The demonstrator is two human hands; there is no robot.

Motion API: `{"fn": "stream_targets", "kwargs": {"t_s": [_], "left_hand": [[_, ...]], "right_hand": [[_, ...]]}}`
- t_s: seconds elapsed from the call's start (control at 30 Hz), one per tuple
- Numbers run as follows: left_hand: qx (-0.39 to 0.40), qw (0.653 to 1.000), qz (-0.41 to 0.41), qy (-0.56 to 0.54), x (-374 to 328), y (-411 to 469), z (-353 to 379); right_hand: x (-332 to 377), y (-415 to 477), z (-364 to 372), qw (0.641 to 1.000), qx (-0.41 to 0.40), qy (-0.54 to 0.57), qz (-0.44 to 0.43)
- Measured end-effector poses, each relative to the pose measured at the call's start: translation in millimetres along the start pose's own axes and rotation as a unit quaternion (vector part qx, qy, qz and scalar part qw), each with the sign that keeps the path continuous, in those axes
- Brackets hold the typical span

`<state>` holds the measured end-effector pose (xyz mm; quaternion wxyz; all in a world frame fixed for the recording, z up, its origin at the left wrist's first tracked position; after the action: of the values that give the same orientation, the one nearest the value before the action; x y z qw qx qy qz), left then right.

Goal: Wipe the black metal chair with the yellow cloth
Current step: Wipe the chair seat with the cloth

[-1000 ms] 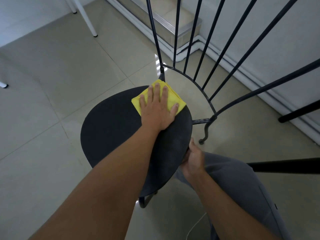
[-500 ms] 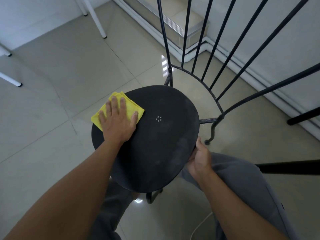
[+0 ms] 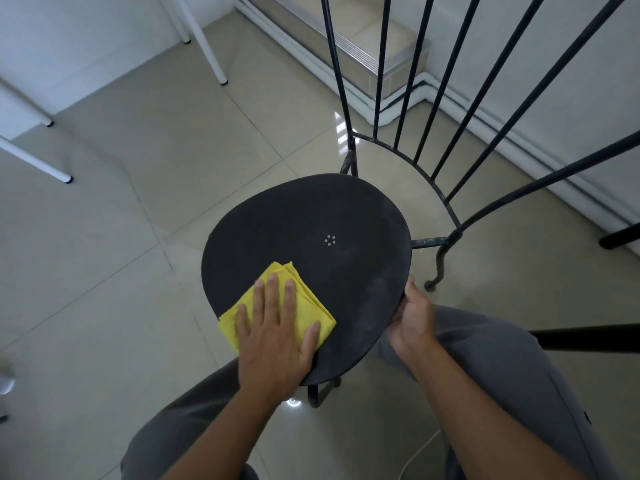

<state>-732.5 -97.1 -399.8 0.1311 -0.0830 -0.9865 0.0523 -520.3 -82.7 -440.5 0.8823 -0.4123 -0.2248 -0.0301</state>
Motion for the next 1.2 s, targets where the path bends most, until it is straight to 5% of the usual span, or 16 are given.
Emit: {"fn": "stream_targets", "kwargs": {"t_s": [0.33, 0.7, 1.2], "left_hand": [[-0.013, 0.993, 0.112, -0.031, -78, 21, -23], [-0.045, 0.993, 0.096, -0.056, -131, 133, -43], [-0.009, 0.991, -0.116, -0.064, 35, 174, -5]], "right_hand": [[0, -1, 0, 0.999, -0.019, 0.023, 0.043], [0, 2, -2, 0.999, -0.002, 0.017, 0.042], [0, 3, 0, 0.999, -0.001, 0.022, 0.033]]}}
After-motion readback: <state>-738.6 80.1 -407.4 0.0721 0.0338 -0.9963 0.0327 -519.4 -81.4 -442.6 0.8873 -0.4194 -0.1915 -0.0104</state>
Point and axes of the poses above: each hand's wrist, its own y-axis towards the middle knuckle, its own z-axis out of the palm, x = y × z, the point moved 2 cm from there along y, towards the middle knuckle, and after that the axes turned 14 degrees about y, right-handed, at the moved point
